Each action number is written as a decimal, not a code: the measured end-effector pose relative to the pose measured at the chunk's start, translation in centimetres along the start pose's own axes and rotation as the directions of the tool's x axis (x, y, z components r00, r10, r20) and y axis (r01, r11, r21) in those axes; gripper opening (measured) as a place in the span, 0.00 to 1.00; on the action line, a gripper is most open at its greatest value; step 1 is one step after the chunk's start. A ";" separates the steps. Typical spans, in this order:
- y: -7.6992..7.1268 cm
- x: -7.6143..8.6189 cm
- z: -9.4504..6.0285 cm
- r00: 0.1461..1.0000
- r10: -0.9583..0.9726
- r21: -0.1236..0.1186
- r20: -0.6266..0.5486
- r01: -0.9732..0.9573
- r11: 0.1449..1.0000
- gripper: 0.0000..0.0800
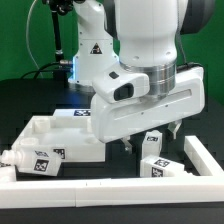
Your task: Assemble one leg
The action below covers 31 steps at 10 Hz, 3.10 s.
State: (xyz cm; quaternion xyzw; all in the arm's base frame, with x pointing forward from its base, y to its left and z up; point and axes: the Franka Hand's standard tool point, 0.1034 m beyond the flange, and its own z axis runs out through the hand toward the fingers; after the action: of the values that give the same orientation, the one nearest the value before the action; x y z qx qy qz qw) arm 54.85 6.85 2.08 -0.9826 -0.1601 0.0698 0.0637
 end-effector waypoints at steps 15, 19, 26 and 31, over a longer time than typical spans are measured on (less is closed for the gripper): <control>-1.5 -6.3 0.5 0.999 -0.020 0.005 0.045 0.020 1.000 0.35; -6.7 -9.3 1.7 0.997 0.017 -0.005 0.076 -0.017 1.000 0.35; -8.1 -9.4 2.8 0.997 0.001 -0.008 0.073 -0.001 1.000 0.43; -3.4 -4.0 -1.2 0.991 -0.126 -0.014 0.040 0.127 0.992 0.80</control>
Offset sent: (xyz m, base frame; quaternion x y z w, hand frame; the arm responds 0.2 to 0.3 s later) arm 0.0000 0.0000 0.0000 0.0000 0.0000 0.0000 1.0000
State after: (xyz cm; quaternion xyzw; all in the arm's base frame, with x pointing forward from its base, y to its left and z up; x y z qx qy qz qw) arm 50.22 8.59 4.18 -0.9694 -0.2237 0.0836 0.0569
